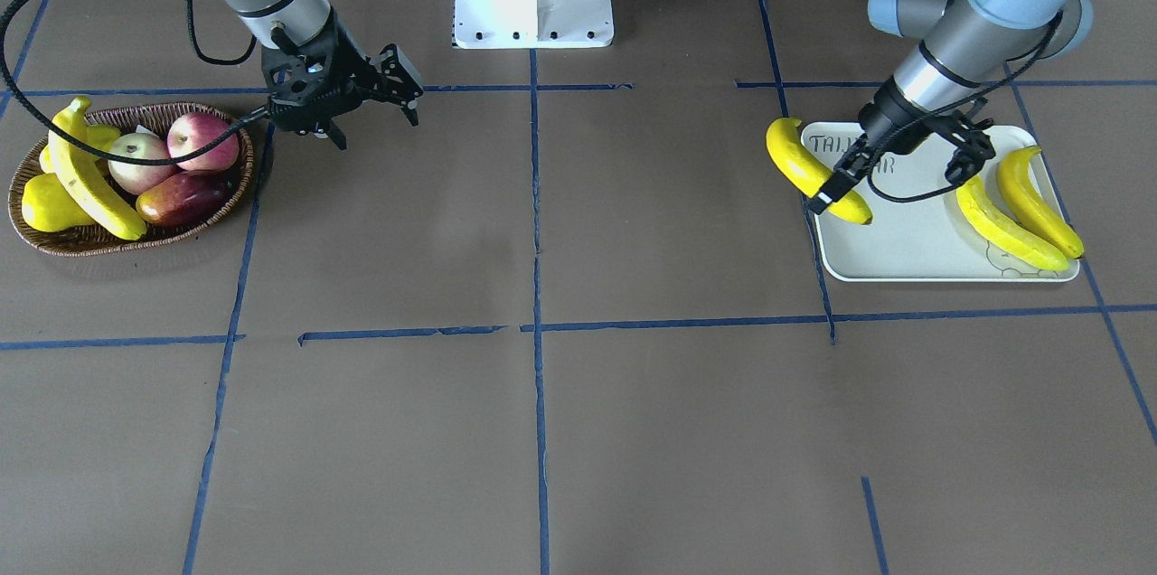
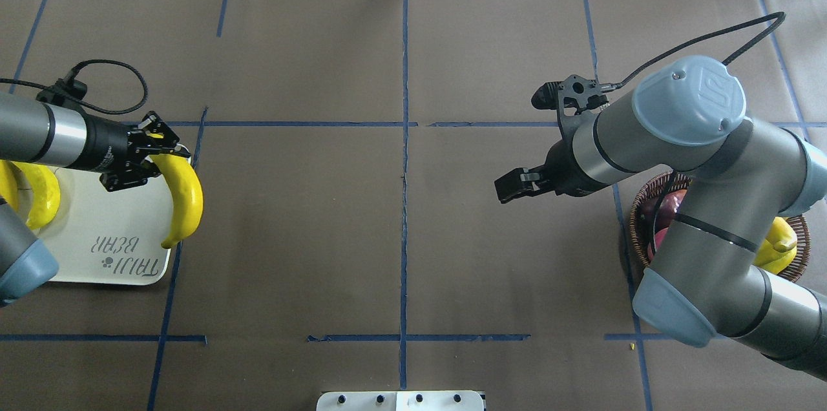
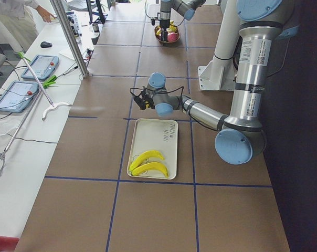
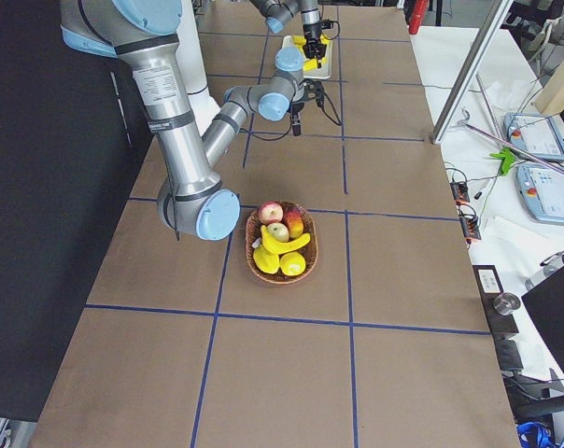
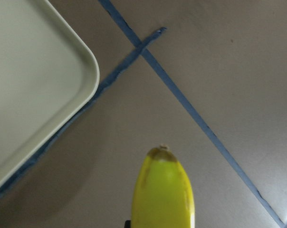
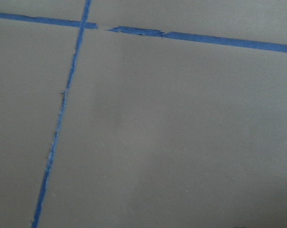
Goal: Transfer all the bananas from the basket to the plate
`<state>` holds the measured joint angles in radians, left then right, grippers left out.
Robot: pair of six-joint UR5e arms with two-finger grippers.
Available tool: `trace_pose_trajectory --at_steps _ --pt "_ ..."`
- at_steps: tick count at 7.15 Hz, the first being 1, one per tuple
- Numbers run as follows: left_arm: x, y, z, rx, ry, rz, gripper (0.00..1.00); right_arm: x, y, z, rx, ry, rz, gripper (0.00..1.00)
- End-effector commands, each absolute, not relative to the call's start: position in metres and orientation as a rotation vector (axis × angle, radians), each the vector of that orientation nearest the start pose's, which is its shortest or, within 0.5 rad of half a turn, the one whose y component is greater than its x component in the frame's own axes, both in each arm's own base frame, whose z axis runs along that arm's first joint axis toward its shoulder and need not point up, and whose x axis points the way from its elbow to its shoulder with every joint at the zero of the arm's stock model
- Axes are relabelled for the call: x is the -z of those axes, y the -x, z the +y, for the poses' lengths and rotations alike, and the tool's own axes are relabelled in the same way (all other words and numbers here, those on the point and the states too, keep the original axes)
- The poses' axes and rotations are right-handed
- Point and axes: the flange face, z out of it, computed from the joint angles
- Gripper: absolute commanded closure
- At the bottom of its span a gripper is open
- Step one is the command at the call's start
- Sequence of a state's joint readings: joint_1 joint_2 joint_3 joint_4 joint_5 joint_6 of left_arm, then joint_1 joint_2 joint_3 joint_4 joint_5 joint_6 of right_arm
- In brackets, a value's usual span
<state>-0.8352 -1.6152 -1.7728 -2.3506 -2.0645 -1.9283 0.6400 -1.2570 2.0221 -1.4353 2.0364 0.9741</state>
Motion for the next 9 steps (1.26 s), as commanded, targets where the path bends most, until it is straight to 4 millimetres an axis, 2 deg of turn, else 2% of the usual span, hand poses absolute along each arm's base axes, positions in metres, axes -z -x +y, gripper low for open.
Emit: trace_pose_trajectory --at_steps 1,2,4,5,6,7,8,9 --pt "-0.543 -0.236 -0.444 0.856 0.166 0.966 1.00 -0.294 0.373 -0.400 0.187 -0.154 -0.942 0.00" --pt "-0.577 -0.214 -0.455 0.898 0.165 0.918 1.00 -0.293 0.375 -0.399 0.189 -0.153 -0.943 0.00" --pt "-0.620 -0.200 -0.469 0.965 0.172 0.848 0.95 -0.289 0.371 -0.398 0.189 -0.160 -0.950 0.00" --pt "-0.633 -0.192 -0.473 0.978 0.167 0.830 0.81 -0.289 0.371 -0.397 0.188 -0.160 -0.951 0.00" --pt "-0.634 -0.172 -0.480 0.901 0.097 0.829 0.19 -0.289 0.371 -0.397 0.191 -0.160 -0.951 0.00" --pt "-0.633 -0.157 -0.485 0.867 0.070 0.831 0.00 -0.289 0.371 -0.397 0.188 -0.160 -0.951 0.00" --pt "-0.626 -0.148 -0.487 0.876 0.096 0.836 0.00 -0.286 0.368 -0.396 0.190 -0.166 -0.956 0.00" --pt "-0.603 -0.135 -0.488 0.874 0.129 0.884 0.00 -0.289 0.362 -0.393 0.189 -0.164 -0.955 0.00"
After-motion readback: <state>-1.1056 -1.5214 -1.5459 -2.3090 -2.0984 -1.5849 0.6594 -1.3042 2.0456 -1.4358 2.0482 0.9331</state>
